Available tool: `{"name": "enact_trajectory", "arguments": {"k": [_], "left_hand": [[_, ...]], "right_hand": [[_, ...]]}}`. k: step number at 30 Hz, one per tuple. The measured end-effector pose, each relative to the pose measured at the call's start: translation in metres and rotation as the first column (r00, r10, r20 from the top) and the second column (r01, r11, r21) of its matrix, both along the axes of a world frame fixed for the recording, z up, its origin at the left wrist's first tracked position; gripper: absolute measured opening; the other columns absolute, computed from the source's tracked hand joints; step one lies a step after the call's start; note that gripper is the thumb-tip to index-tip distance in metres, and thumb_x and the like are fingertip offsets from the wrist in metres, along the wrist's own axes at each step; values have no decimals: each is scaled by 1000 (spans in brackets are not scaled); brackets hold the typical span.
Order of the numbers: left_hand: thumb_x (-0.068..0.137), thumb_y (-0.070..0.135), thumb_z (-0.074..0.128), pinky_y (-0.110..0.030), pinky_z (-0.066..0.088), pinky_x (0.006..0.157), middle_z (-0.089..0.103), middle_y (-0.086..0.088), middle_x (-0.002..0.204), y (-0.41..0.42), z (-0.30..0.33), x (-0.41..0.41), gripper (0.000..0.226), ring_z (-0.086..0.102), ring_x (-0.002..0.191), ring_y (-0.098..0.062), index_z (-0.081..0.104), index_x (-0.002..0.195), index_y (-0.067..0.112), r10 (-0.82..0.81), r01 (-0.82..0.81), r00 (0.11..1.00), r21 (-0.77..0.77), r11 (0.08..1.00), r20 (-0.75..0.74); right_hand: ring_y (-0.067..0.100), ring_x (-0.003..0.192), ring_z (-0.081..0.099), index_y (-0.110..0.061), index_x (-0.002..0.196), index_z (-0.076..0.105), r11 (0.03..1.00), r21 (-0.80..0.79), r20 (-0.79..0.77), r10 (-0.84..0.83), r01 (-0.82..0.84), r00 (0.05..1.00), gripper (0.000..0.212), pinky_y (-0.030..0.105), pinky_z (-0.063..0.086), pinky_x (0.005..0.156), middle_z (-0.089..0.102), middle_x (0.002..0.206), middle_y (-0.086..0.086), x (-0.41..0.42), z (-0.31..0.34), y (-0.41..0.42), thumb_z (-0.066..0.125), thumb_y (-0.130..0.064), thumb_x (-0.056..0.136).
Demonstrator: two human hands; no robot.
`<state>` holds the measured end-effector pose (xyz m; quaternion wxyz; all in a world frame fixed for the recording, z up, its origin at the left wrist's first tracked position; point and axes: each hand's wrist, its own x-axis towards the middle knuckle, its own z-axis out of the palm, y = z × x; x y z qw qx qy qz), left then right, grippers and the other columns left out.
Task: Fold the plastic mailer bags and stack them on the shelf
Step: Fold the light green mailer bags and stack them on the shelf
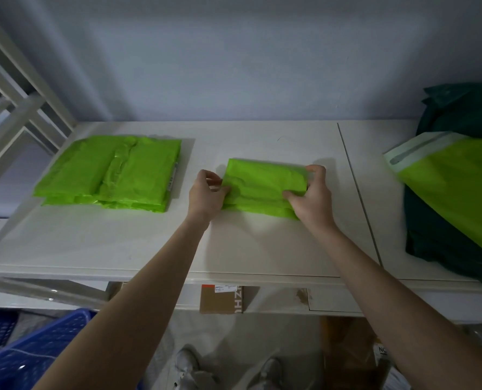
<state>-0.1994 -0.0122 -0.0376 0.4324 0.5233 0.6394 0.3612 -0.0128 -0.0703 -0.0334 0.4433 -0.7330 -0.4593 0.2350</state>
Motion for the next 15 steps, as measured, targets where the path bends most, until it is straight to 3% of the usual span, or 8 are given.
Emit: {"name": "enact_trajectory", "arguments": {"k": [5,7,11,15], "left_hand": [[87,2,55,-17,39,57,63,-3,91,0,-4,-1,24,56,79,-17,60,75,22,-61,67,993,52,996,-99],[89,4,53,-16,42,66,64,-5,106,0,-4,0,21,59,85,-17,70,91,16,-94,102,986,58,993,-137],[92,11,56,-11,37,80,55,-9,125,-2,-4,0,28,61,105,-22,64,118,7,-127,152,965,91,984,-229],[92,14,58,-18,40,88,52,-10,129,-3,-3,0,31,61,105,-23,61,122,7,-155,183,955,89,979,-254]], "right_hand": [[20,82,53,-7,119,43,1000,6,-16,11,-11,1000,52,21,29,62,61,96,10,-1,0,0,71,-4,75],[20,80,52,-8,118,45,1000,11,-13,11,-10,1000,48,22,29,62,57,90,6,0,0,0,69,-4,77],[18,75,46,-5,107,59,1000,12,39,11,-12,999,29,23,27,63,44,69,-10,0,0,1,67,-3,79],[13,80,47,-4,97,64,1000,15,63,20,-21,998,21,19,27,66,54,84,-2,2,-3,2,67,0,77]]}}
